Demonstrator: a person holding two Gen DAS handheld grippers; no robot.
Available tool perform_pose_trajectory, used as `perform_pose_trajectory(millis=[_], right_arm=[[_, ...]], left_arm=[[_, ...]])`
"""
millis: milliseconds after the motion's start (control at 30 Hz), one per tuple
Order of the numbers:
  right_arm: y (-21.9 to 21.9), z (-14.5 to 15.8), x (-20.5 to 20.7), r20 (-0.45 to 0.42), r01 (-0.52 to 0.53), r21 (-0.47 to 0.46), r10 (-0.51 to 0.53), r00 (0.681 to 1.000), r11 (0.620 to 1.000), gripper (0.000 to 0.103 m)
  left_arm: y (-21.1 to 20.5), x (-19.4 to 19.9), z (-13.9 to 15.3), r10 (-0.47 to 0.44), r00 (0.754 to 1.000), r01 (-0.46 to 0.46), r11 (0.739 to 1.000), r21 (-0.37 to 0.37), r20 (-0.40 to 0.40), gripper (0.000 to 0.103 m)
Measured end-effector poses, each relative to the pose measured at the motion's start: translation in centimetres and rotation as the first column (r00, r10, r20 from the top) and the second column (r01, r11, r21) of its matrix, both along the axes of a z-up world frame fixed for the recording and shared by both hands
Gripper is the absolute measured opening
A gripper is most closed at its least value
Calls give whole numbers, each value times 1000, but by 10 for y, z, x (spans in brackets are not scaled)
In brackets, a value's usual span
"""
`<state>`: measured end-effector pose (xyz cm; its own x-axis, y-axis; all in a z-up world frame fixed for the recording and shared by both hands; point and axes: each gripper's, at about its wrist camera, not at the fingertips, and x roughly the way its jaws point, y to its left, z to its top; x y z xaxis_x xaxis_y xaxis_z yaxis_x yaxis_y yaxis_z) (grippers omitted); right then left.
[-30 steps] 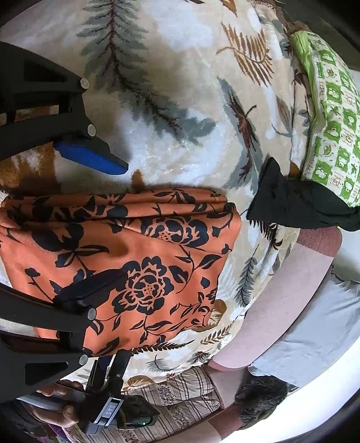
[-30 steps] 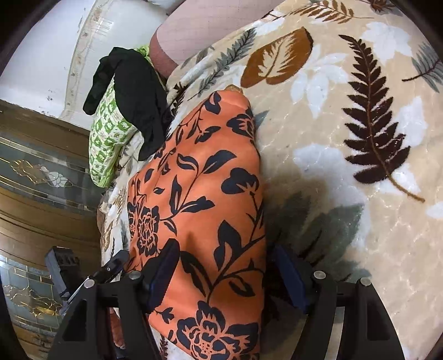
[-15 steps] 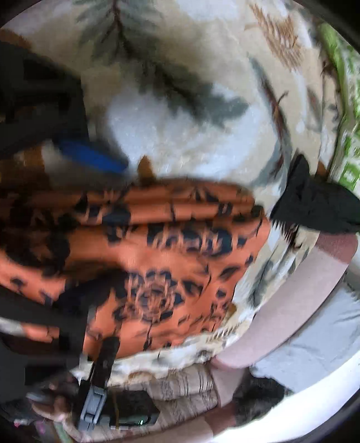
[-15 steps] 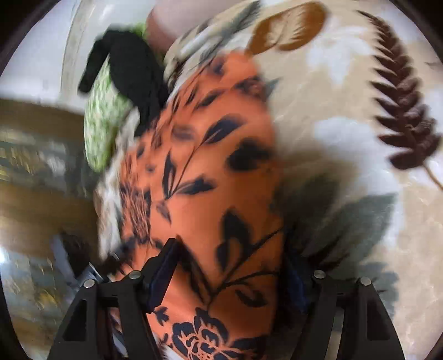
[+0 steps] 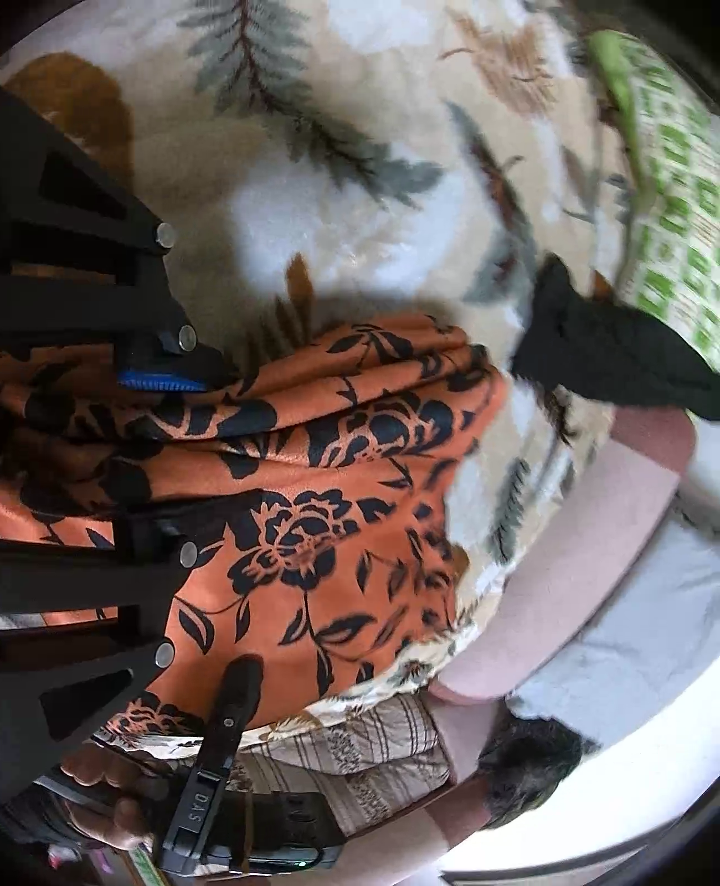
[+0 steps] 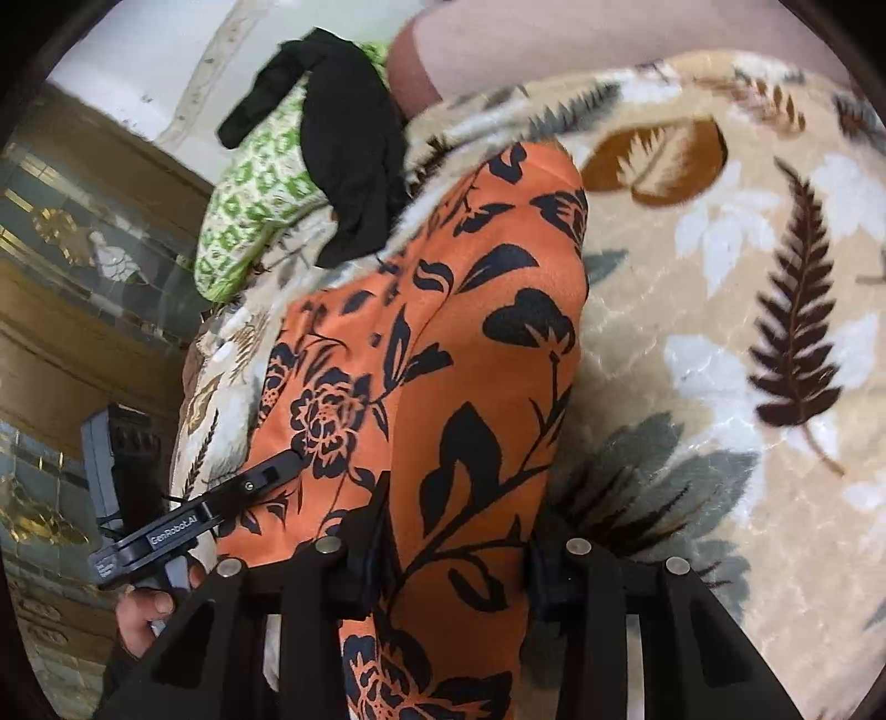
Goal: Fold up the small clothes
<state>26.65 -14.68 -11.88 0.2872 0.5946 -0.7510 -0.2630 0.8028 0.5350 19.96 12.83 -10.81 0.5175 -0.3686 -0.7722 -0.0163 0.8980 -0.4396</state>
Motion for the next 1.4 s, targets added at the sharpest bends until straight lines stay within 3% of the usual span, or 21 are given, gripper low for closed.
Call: perform_pose_trajectory(millis=[467,833,1167,1400], right_arm=[[-92,59,-64,131,81,-5,-79,988,997,41],[-122,90,-69,203,108,-8,-104,974,994,41],[-128,83,-36,214,104,-22,-97,972,994,41],[-135,38,-10,167,126,11,-126,978,992,41]], left_arm=[[-93,-37,56,-91,989,84,995,60,118,31],[-124,-26,84,-137,974,120,987,104,181,31],[-133,10,72,-137,973,114,985,130,184,31],[-138,36,29,-136,979,113,982,154,151,34]])
